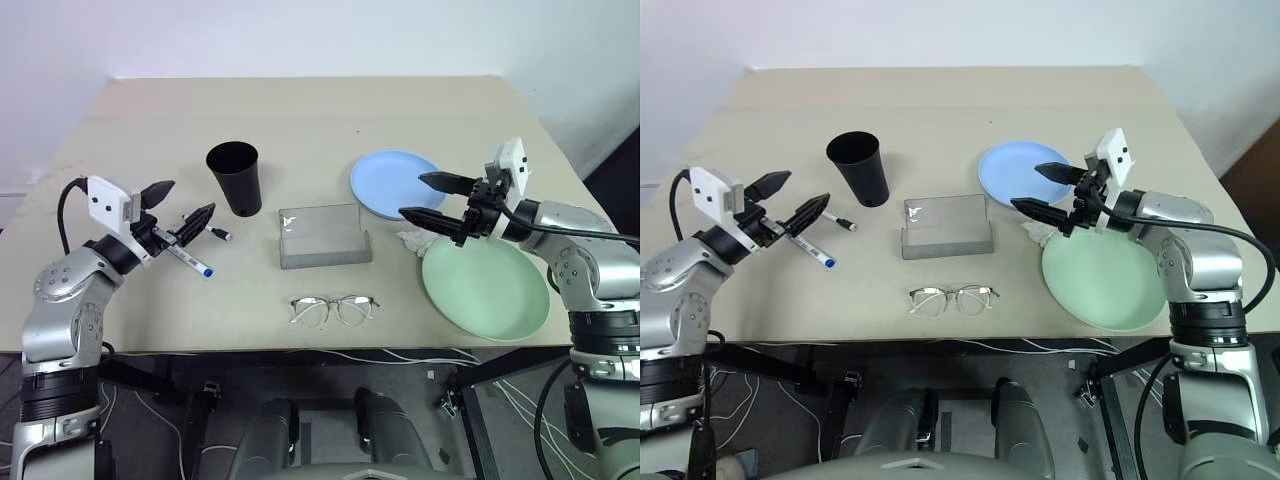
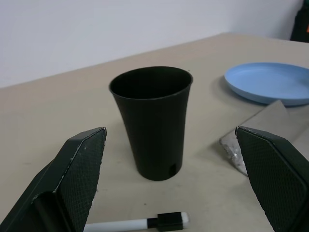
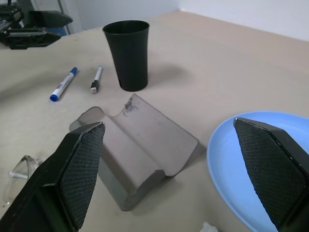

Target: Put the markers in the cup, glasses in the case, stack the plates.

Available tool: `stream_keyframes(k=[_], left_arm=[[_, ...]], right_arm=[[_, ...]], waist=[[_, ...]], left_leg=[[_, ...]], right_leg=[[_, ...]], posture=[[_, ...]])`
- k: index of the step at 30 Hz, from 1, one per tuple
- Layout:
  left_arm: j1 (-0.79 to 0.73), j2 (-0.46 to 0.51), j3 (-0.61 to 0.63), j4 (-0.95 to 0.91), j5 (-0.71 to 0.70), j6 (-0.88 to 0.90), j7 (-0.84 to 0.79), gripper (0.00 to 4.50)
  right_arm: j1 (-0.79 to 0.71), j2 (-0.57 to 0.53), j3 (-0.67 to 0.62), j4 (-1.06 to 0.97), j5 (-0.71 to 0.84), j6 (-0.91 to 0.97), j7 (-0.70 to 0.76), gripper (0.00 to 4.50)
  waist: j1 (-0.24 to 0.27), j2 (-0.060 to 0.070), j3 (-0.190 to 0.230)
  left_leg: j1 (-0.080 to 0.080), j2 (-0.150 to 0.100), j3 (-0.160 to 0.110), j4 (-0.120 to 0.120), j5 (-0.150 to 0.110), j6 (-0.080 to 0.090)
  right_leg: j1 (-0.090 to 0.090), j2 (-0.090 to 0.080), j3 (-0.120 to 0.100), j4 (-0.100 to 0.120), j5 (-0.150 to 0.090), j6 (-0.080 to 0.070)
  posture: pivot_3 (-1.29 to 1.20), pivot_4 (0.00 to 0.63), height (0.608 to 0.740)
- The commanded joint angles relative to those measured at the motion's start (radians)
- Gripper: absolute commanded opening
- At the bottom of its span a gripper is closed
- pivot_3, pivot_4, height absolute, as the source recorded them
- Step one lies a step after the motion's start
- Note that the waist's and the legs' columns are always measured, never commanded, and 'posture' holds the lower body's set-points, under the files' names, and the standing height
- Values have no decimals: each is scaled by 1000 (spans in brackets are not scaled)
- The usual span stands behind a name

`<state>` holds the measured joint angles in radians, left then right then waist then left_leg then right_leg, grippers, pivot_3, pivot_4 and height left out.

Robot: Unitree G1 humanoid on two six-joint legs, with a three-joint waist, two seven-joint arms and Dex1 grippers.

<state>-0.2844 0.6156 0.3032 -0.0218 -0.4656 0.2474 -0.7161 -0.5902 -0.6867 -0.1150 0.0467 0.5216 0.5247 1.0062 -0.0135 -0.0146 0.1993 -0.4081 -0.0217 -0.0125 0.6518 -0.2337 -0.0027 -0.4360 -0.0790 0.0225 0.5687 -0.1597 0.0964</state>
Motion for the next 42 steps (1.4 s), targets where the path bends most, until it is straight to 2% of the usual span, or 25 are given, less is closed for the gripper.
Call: stream_keyframes(k=[1, 6, 11, 18, 24, 29, 38, 42], left_arm=[[-22, 7, 4, -17, 7, -26, -3, 4480], [-48, 2, -14, -9, 11, -28, -10, 4480], [-83, -14, -40, 3, 18, -31, -25, 4480], [-98, -48, -79, 11, 29, -45, -35, 4480], [-106, -54, -87, 24, 28, -49, -55, 4480], [-117, -78, -105, 44, 42, -63, -49, 4480], [-135, -103, -119, 76, 67, -96, -38, 4480], [-136, -102, -117, 84, 71, -103, -36, 4500]], right_arm=[[-30, 10, -5, 11, -10, -28, -5, 4500], [-27, 15, -9, 9, -18, -27, -28, 4500], [-34, -24, -9, 35, -57, -7, -51, 4500], [-28, -147, -34, 105, -87, 81, -55, 4500], [-28, -279, 24, 241, -137, 162, 31, 4500], [-51, -330, 66, 430, -222, 143, 62, 4500], [-41, -328, 109, 623, -334, 47, 77, 4500], [-56, -314, 105, 663, -348, 28, 82, 3556]], waist=[[0, 0, 0], [0, 0, 0], [2, 0, 0], [1, 0, 0], [0, 0, 0], [-1, 0, 0], [-3, 0, 0], [-3, 0, 0]], left_leg=[[0, 0, 0, 0, 0, 0], [0, 0, 0, 0, 0, 0], [0, 0, 1, 0, 0, 0], [0, 0, 1, 0, 0, 0], [0, 0, 2, 0, 0, 0], [0, 0, 3, 0, 0, 0], [0, -1, 3, 0, 0, 0], [0, 0, 3, 0, 0, 0]], right_leg=[[0, 0, 0, 0, 0, 0], [0, 0, 0, 0, 0, 0], [0, 0, 0, 0, 0, 0], [0, 0, 0, 0, 0, 0], [0, 0, 1, -1, 0, 0], [0, 0, 1, -1, 0, 0], [0, 0, 2, -1, 0, 0], [0, 0, 2, 0, 0, 1]], posture=[[0, 150, 733], [0, 150, 733], [0, 150, 733], [0, 150, 733], [0, 150, 733], [0, 150, 733], [0, 150, 733], [0, 150, 733]])
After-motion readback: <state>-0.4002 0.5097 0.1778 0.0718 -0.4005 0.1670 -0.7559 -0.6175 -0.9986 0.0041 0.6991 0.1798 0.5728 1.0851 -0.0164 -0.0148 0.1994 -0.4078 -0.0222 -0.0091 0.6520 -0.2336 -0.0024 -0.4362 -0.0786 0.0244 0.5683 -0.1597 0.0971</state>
